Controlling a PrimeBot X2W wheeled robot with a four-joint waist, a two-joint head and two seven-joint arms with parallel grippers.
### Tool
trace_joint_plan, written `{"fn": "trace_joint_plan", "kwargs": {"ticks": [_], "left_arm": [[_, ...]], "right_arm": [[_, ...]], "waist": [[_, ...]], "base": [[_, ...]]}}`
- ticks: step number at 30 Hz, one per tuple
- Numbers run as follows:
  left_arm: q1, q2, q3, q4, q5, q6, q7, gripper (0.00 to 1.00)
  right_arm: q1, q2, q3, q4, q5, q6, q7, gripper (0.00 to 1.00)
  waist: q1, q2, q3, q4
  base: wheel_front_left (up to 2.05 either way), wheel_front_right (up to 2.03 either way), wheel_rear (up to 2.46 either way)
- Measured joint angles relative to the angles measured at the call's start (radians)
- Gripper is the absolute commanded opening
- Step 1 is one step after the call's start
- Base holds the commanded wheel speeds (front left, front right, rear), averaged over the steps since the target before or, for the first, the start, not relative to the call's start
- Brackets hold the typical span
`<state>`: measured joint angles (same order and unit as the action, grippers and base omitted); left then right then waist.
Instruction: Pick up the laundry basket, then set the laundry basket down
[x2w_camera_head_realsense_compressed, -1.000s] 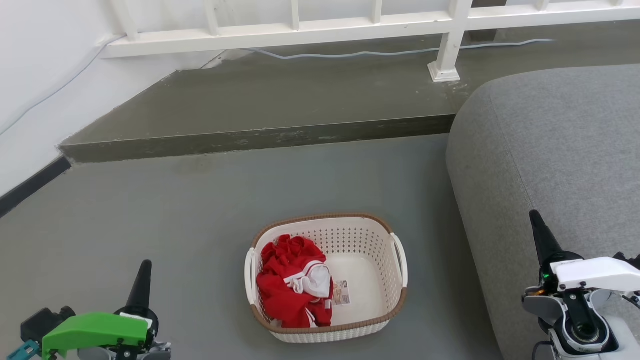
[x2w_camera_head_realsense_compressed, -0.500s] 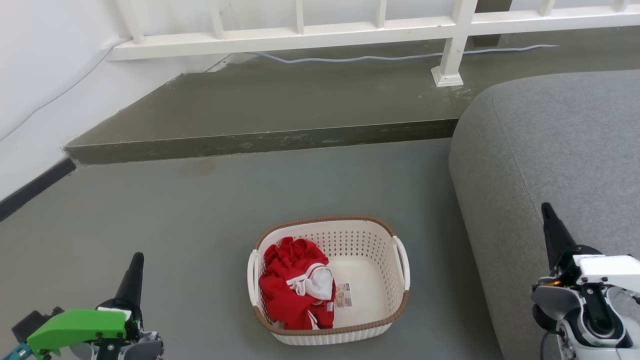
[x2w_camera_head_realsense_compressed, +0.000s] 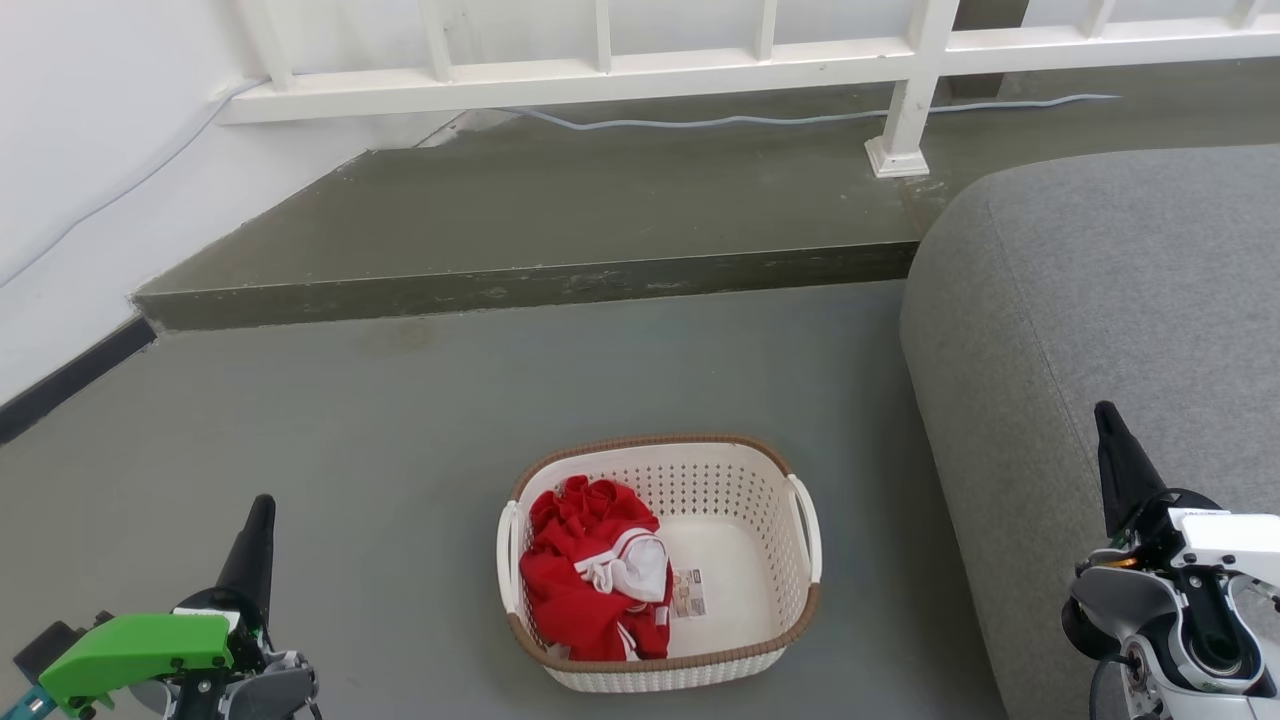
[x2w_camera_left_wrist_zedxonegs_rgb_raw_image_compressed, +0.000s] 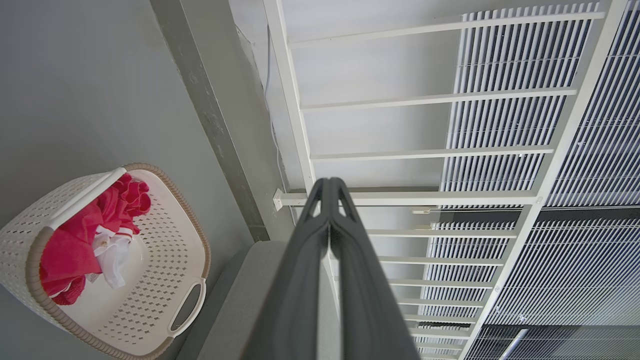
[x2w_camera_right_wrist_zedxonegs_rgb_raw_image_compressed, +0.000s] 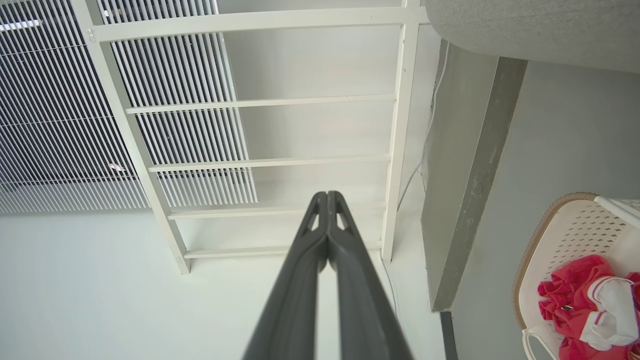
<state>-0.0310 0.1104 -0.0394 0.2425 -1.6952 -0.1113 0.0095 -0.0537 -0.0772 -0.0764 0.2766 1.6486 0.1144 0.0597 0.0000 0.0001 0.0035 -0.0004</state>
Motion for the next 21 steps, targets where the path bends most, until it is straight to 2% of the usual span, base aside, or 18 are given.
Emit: {"fn": "trace_joint_plan", "kwargs": {"ticks": [21], "left_arm": [[-0.002, 0.000, 0.002, 0.011, 0.000, -0.003, 0.007, 0.00]], "right_arm": [[0.000, 0.001, -0.003, 0.002, 0.000, 0.000, 0.003, 0.00]], "waist": [[0.0000, 0.0000, 0.000, 0.000]], "base": [[0.00, 0.00, 0.00]]}}
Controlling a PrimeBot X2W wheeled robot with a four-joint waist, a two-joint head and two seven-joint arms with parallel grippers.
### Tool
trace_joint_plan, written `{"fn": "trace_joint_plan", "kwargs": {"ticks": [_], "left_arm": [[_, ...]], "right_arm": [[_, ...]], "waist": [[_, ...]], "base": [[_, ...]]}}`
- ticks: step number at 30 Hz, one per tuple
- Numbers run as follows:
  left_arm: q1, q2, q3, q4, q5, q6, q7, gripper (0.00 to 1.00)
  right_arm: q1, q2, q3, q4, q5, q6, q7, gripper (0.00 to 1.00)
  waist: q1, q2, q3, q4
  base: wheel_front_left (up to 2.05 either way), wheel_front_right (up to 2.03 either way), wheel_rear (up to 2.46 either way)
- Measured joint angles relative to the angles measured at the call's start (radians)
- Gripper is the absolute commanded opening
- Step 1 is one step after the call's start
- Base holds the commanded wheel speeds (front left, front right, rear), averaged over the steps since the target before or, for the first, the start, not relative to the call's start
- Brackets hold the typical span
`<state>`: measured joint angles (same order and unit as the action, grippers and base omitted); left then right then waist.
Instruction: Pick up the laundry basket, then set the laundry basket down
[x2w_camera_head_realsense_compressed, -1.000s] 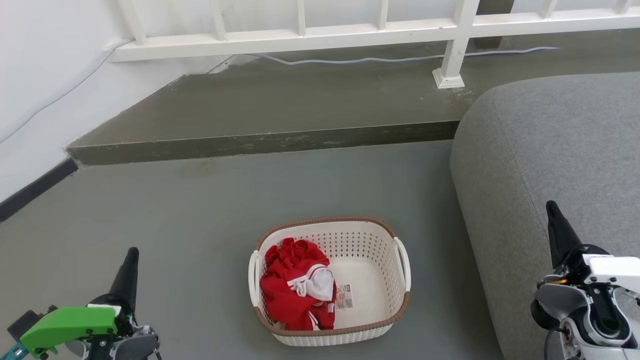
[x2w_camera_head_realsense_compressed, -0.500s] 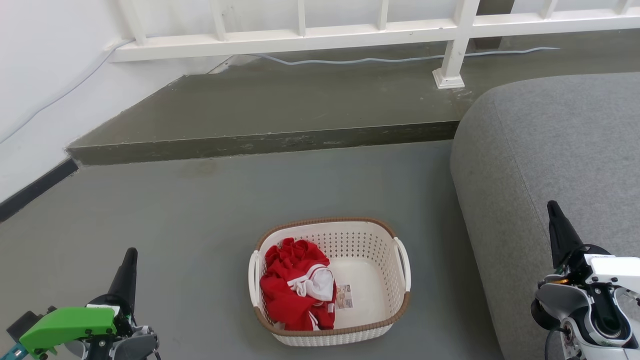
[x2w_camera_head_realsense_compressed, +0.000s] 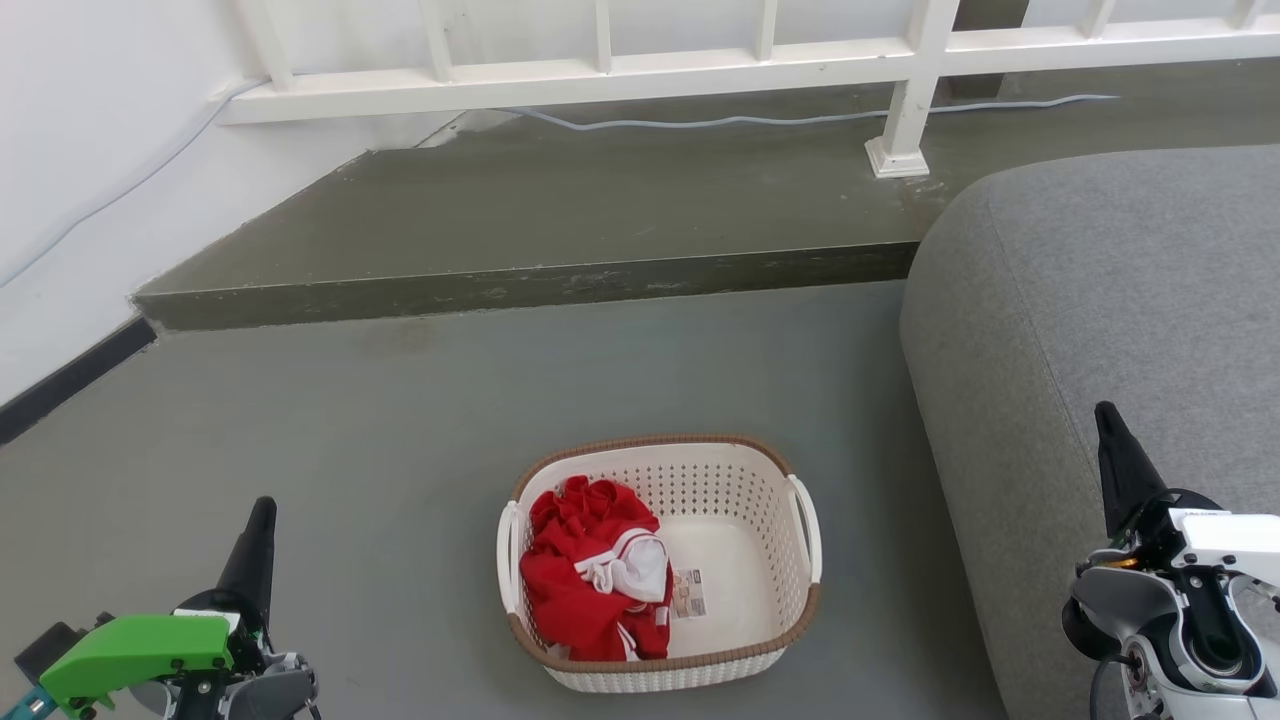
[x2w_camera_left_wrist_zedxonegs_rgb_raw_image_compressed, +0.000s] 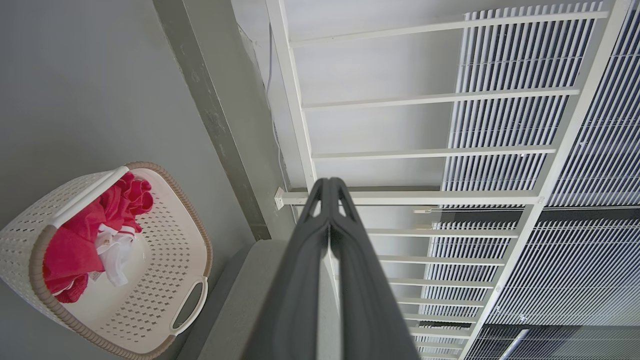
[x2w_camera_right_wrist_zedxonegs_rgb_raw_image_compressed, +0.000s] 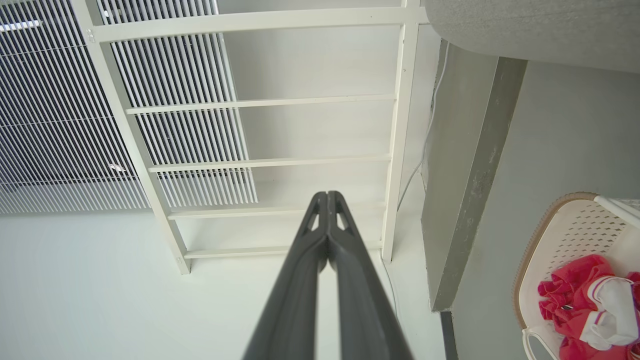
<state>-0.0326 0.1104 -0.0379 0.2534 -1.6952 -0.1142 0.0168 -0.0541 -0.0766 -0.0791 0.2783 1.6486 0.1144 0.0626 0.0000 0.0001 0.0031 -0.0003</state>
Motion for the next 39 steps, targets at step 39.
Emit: {"fn": "trace_joint_plan", "kwargs": {"ticks": [39], "left_arm": [[-0.012, 0.000, 0.004, 0.016, 0.000, -0.001, 0.001, 0.00]], "right_arm": [[0.000, 0.002, -0.002, 0.003, 0.000, 0.002, 0.002, 0.00]], "waist": [[0.0000, 0.0000, 0.000, 0.000]], "base": [[0.00, 0.00, 0.00]]}}
